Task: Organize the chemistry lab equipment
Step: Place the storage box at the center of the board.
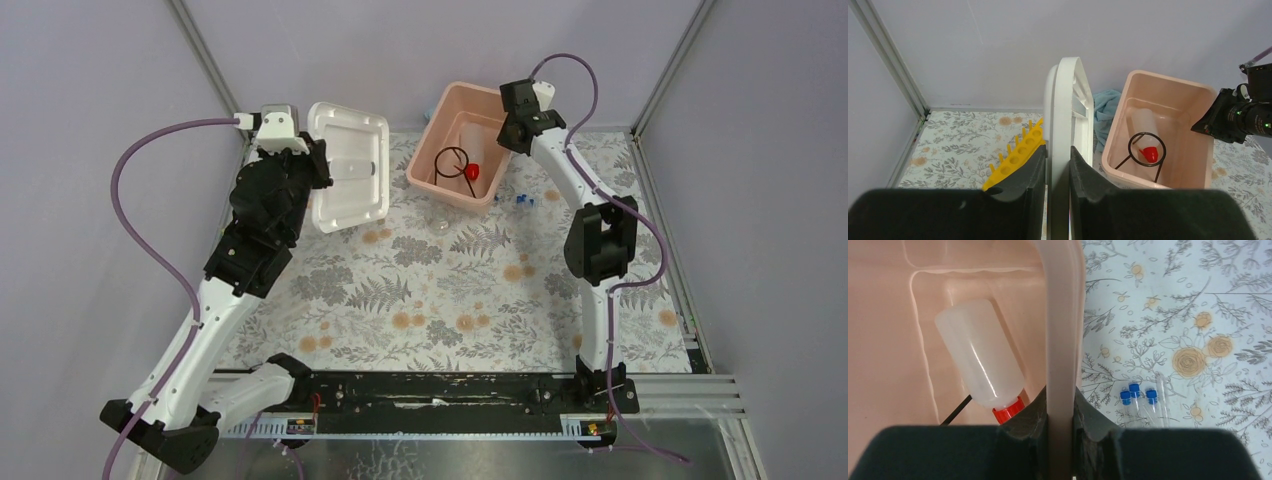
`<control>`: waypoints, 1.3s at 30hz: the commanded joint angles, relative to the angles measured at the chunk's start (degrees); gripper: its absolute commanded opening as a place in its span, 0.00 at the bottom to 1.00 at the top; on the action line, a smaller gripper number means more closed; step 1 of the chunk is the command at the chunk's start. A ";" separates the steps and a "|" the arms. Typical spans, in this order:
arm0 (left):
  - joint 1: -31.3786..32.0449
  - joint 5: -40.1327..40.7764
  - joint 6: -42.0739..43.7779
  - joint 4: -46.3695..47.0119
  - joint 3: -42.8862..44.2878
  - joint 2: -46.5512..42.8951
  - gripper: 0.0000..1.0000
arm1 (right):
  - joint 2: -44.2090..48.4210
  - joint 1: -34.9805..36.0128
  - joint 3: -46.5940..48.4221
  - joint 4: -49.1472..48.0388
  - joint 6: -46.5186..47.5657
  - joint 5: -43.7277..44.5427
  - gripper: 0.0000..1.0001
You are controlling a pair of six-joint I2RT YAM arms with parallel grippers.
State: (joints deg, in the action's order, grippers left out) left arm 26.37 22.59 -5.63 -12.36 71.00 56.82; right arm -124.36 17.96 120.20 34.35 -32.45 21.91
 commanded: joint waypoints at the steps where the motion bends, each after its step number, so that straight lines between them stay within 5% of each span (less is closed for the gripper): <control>1: -0.09 1.74 0.51 5.76 0.30 -1.19 0.00 | 0.25 0.65 4.43 -5.23 3.37 -7.12 0.00; 18: -0.09 2.82 -1.29 3.56 1.37 -1.62 0.00 | 0.08 1.63 2.81 -0.95 8.27 -16.28 0.00; 39: -0.09 4.94 -3.80 -2.59 3.51 -5.79 0.00 | 17.43 11.19 -21.67 -5.11 4.94 -16.18 0.00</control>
State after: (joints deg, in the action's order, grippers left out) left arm 26.37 25.87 -8.25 -15.90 72.31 52.71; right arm -114.15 27.33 101.01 33.45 -24.77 7.55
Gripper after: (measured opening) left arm 0.249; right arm 0.211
